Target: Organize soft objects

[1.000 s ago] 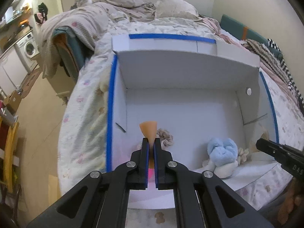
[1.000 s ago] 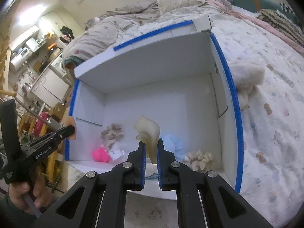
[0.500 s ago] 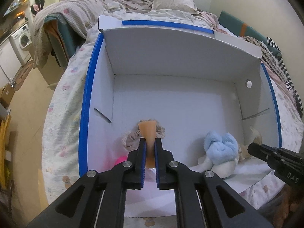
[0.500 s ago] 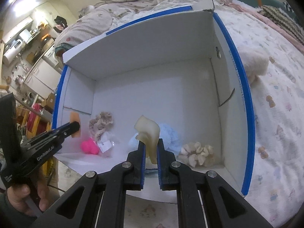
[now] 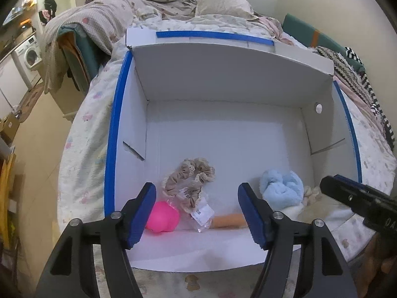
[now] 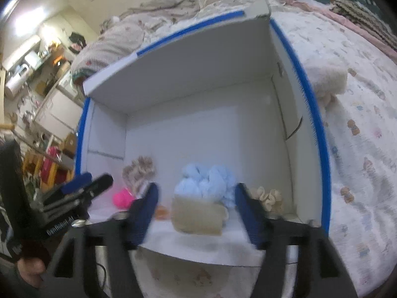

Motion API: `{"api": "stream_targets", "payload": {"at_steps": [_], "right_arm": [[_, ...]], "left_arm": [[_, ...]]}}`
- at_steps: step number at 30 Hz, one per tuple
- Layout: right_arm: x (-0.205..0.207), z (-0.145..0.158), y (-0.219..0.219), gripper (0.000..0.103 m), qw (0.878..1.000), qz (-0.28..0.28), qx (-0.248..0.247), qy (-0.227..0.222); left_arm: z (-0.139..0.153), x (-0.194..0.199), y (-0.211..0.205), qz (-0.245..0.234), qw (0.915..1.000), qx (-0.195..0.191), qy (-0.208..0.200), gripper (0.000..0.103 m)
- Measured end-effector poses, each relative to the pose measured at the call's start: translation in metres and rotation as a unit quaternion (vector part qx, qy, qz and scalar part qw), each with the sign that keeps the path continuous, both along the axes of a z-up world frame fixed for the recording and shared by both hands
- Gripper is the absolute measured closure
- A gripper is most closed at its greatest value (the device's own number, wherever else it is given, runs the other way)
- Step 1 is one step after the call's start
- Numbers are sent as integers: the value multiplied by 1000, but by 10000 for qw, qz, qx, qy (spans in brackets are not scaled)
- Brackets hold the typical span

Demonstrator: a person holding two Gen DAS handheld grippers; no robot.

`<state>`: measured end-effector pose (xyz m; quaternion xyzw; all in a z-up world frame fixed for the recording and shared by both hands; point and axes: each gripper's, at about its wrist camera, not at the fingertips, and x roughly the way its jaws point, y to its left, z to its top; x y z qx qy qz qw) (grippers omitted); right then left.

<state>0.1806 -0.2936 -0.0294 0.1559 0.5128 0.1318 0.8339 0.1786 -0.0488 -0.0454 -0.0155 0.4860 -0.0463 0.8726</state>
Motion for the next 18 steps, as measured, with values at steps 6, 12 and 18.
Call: {"api": "stream_targets", "payload": {"at_steps": [6, 12, 18], "right_arm": [[2, 5, -6, 0, 9997, -230, 89, -53], [0, 10, -6, 0, 9990, -376, -61, -238], [-6, 13, -5, 0, 9981, -535, 40, -300]], "left_arm": [[3, -3, 2, 13, 10000, -58, 33, 37], [8, -11, 11, 140, 9998, -111, -88, 37], [19, -26, 22, 226, 9992, -113, -322, 37]]}}
